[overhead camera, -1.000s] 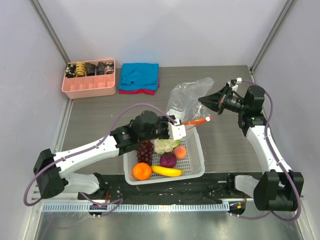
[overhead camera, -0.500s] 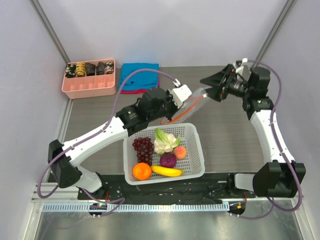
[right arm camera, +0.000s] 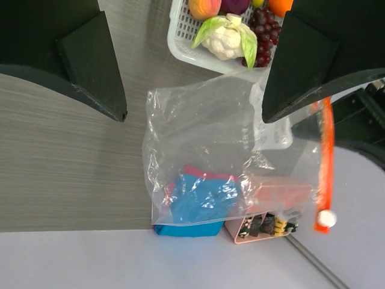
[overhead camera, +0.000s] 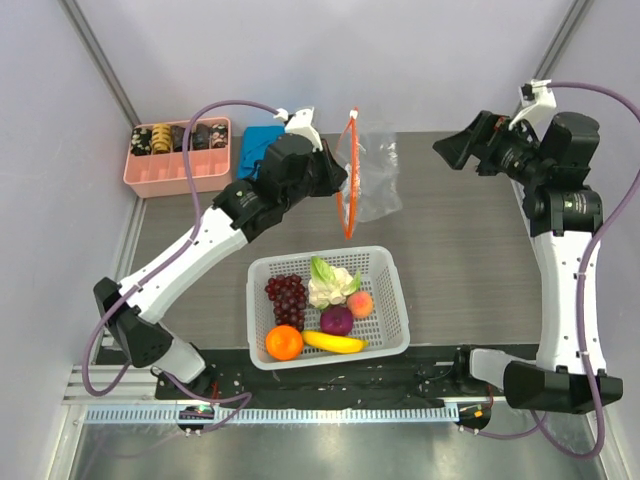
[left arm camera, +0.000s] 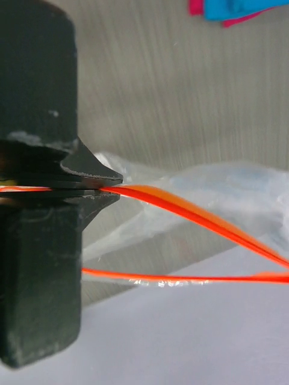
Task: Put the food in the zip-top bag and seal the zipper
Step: Open the zipper of the food storage bag.
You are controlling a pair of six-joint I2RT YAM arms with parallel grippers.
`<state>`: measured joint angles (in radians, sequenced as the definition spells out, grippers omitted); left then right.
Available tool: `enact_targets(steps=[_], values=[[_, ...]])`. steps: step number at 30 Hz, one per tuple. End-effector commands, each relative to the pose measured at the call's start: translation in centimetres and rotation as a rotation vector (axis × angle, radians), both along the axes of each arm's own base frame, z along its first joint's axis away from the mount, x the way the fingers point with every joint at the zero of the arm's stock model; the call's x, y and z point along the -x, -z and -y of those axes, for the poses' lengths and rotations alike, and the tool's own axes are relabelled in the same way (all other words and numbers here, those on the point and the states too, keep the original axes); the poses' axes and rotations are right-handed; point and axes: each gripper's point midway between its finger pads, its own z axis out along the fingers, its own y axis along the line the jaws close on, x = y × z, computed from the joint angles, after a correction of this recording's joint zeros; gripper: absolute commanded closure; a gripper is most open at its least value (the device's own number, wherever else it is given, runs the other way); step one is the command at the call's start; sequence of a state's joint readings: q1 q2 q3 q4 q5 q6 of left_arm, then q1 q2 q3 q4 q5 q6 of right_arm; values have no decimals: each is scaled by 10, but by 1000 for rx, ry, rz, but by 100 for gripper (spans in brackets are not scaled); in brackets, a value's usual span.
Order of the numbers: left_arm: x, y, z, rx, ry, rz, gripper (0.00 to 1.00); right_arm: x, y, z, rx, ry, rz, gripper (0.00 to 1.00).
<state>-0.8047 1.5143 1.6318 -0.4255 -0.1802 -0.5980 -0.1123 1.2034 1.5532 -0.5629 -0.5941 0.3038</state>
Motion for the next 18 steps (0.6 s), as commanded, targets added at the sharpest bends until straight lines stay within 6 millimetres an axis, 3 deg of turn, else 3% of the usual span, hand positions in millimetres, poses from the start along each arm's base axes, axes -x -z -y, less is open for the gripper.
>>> enact_targets(steps=[1,5,7,8,16,18], values=[[-12,-4,-2,159,-179,-140,100,15,30,-14,79,-69,-87,3],[-22,3,-3,146,-240,-170,100,32,44,-46,91,-118,-101,8],[-30,11,-4,125,-277,-175,100,32,38,-52,103,-90,-61,12],[-31,13,-5,121,-289,-181,100,36,37,-67,111,-124,-53,13],[-36,22,12,150,-266,-218,100,12,53,-108,181,-92,-65,26],[-37,22,13,152,-267,-215,100,9,49,-122,193,-109,-46,27]])
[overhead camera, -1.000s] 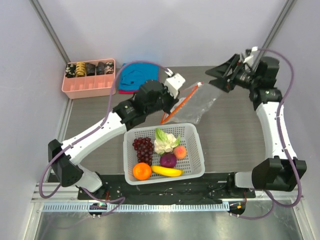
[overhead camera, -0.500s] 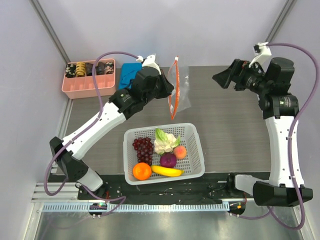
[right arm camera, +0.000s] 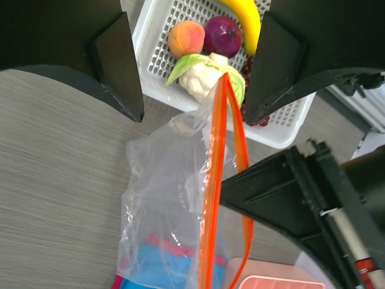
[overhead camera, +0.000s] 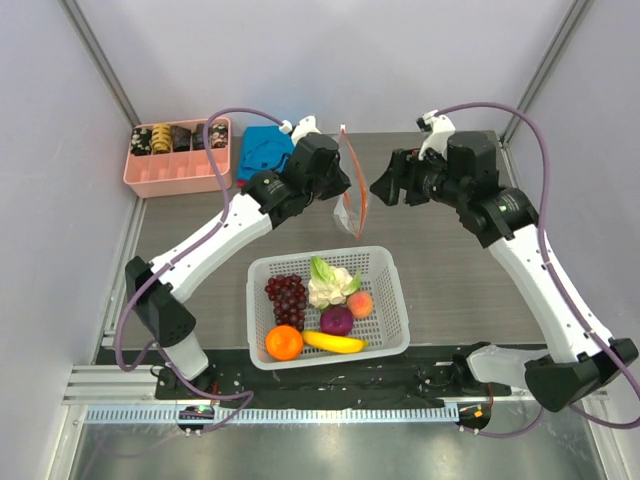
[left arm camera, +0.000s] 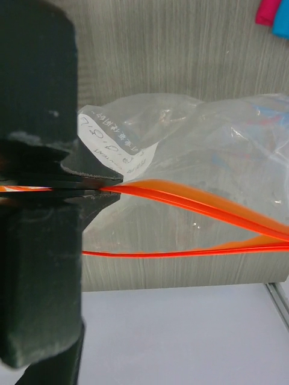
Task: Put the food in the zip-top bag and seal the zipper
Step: Open the zipper of the food storage bag.
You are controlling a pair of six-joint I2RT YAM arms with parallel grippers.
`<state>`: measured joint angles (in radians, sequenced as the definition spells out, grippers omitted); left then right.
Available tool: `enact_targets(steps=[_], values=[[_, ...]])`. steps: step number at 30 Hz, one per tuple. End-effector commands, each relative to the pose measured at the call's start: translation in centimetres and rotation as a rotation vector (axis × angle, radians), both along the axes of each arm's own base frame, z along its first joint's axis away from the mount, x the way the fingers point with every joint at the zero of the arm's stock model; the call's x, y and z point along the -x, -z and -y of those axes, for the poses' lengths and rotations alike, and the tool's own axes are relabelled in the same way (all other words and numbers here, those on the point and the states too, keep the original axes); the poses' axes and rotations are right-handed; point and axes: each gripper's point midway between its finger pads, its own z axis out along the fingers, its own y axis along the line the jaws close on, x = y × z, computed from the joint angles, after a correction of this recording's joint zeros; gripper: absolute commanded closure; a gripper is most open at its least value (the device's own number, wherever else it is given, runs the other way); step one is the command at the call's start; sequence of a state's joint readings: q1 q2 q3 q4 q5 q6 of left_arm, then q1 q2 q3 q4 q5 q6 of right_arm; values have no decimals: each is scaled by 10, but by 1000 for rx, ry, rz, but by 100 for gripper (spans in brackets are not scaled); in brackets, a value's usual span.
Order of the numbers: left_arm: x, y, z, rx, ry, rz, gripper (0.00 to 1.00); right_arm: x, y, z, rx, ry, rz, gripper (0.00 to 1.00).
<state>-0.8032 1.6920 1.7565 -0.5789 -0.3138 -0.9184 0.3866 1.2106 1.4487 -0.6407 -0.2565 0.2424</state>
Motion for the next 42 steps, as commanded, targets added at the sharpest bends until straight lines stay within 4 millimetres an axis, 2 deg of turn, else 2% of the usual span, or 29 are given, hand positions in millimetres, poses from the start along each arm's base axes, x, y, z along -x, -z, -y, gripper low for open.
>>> enact_targets(steps=[1,3,9,14,16,18,19,21,22,23,24,25,27,29,32,33,35,36,37,39,40,41,42], values=[[-7,-29,4,74,-29,46,100,-26,-23,-12,15,71,104,27],[-7,-27,6,79,-21,42,100,-32,-23,-21,22,65,103,29],[-4,-29,8,97,-9,41,100,-50,-14,-29,71,101,111,36],[-2,-31,10,106,10,39,100,-66,-7,-23,152,179,139,46],[0,-32,4,96,1,48,100,-70,-5,-11,199,237,146,48],[1,-28,-7,84,-10,40,100,-68,-5,1,256,261,160,57],[2,-24,-12,80,-8,30,100,-68,-2,9,289,282,160,71],[3,-9,-23,62,-12,0,100,-63,3,17,339,277,152,83],[0,-11,-35,69,-27,0,100,-58,7,22,351,276,147,96],[2,-9,-38,74,-16,-12,100,-55,8,27,358,280,148,99],[2,2,-44,58,-14,-27,99,-53,10,31,367,284,147,99],[1,-3,-54,65,-20,-17,100,-46,12,37,372,284,143,99],[1,6,-64,25,-7,-10,100,-42,15,49,389,298,133,99],[-1,4,-76,1,5,18,100,-34,16,63,403,306,127,99],[-6,17,-88,-70,40,30,100,-26,18,93,405,341,100,99],[-5,20,-87,-76,67,23,100,-27,19,109,405,373,86,99],[-7,32,-73,-73,153,11,100,-19,18,119,391,380,75,99],[5,27,-51,-10,284,0,100,-16,16,115,363,348,75,99],[7,22,-37,34,351,12,100,-12,12,113,349,330,81,99],[14,19,-6,126,464,-3,96,2,2,97,290,234,98,99],[24,12,8,171,543,0,96,9,1,94,280,211,94,99],[23,7,22,185,580,24,96,14,-2,92,271,193,93,99],[32,5,36,184,621,29,96,21,-10,89,255,171,105,99]])
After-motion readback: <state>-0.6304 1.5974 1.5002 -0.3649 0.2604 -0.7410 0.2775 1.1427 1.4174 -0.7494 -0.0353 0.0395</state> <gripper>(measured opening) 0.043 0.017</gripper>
